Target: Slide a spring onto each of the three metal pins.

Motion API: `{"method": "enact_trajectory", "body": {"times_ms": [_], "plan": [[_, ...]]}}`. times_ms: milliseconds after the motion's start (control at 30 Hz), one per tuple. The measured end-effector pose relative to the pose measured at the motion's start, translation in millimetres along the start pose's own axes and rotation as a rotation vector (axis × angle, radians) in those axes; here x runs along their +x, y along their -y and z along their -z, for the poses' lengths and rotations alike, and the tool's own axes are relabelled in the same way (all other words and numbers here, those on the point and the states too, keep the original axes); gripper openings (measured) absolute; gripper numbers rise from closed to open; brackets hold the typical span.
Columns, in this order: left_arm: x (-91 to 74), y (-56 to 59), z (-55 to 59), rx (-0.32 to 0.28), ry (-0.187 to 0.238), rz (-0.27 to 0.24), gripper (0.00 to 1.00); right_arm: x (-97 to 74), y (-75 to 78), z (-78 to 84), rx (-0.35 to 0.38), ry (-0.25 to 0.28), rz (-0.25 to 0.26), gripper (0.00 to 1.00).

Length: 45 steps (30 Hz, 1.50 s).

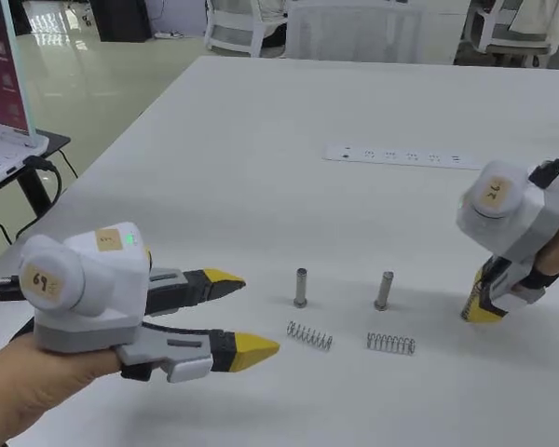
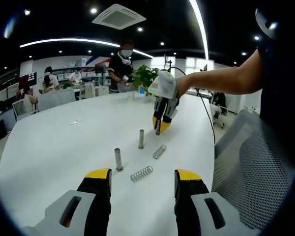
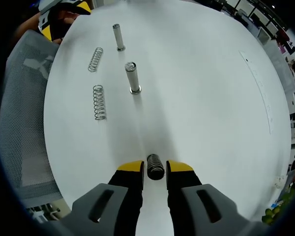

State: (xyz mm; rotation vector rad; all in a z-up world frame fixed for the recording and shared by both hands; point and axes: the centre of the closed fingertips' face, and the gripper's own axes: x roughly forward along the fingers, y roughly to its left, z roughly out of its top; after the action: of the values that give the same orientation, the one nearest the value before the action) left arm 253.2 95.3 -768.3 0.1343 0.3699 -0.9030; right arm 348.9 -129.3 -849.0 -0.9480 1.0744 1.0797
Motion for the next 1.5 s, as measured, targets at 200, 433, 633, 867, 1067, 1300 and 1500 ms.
{"method": "enact_trajectory", "body": {"times_ms": [200,433,633,867,1067,1300,1500], "plan": [[0.3,0.5,-0.1,0.001,0.0,0.002,0.46,-1.7,2.1,5.4,0.015,0.009,0.009,0.18],[0.4,1.6,-0.1,0.001,0.0,0.005,0.46,-5.4,-0.1,13.7,0.035,0.015,0.016,0.2],[1.1,3.3,0.3,0.004,-0.002,0.011,0.46,-11.7,-7.6,15.8,0.044,0.026,0.025,0.21],[0.6,4.7,-0.5,0.008,-0.001,0.014,0.46,-13.8,-18.2,19.4,0.053,0.034,0.021,0.21],[1.1,5.9,-0.1,0.012,-0.003,0.018,0.46,-13.7,-27.2,19.1,0.062,0.048,0.012,0.21],[1.4,6.0,-0.5,0.014,-0.003,0.019,0.46,-11.7,-44.1,12.9,0.045,0.064,-0.004,0.21],[1.8,7.4,-0.7,0.018,-0.004,0.024,0.46,-8.5,-63.8,0.3,0.02,0.08,-0.033,0.21]]}}
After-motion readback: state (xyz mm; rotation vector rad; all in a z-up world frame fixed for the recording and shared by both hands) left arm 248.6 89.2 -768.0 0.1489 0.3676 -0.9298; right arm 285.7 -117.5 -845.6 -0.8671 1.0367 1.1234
